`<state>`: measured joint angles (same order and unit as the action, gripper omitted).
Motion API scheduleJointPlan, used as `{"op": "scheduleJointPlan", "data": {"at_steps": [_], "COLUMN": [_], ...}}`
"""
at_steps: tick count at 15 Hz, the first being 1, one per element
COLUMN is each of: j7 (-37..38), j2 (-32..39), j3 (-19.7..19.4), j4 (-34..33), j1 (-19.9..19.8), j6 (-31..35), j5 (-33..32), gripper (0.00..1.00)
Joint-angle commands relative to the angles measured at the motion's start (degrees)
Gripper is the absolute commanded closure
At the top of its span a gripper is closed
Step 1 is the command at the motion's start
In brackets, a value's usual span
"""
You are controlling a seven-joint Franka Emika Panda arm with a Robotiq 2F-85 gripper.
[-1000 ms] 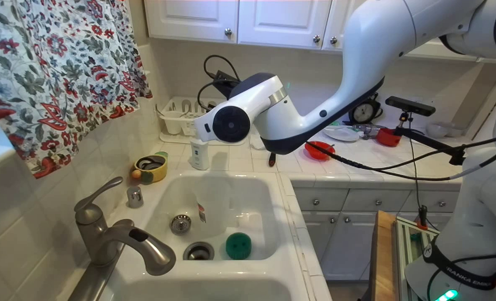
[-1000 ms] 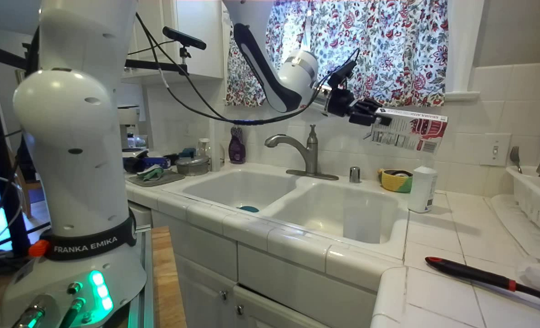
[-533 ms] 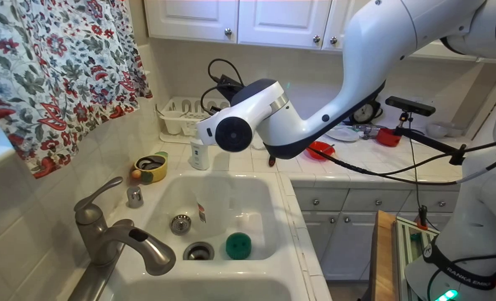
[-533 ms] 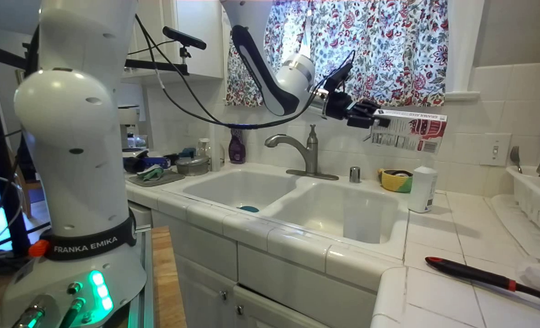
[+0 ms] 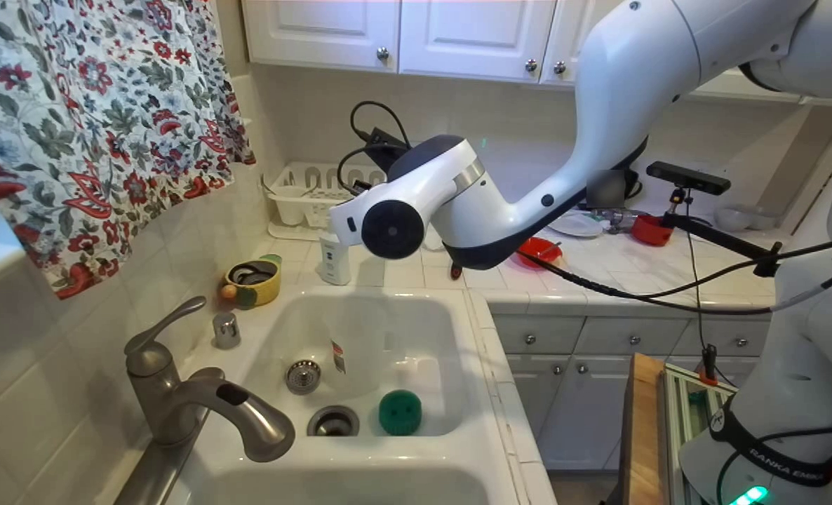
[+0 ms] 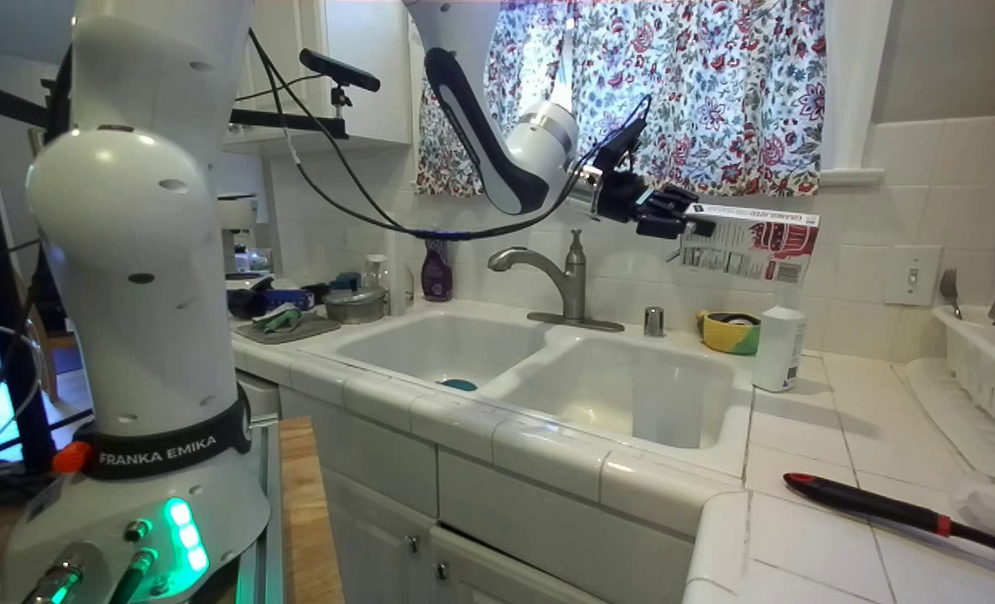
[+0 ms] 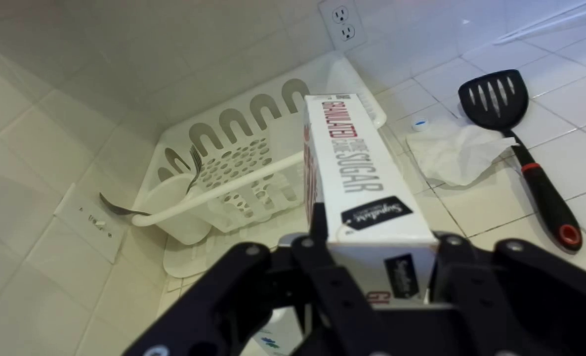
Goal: Pour some granulated sugar inside the sink on the right.
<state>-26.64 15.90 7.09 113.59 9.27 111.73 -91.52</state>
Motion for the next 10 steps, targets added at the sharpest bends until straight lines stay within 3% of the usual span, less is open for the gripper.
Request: {"op": "scheduleJointPlan", "data": {"at_steps": [1, 10], "j7": [0.87, 5.86], "j2": [0.46, 2.01], "j3": [0.36, 0.80], "j4": [-0.26, -0.11], "j1": [-0.02, 2.78], "j6": [-0.61, -5.07], "j5": [-0.98, -9.88], "gripper": [0.91, 0.91]}}
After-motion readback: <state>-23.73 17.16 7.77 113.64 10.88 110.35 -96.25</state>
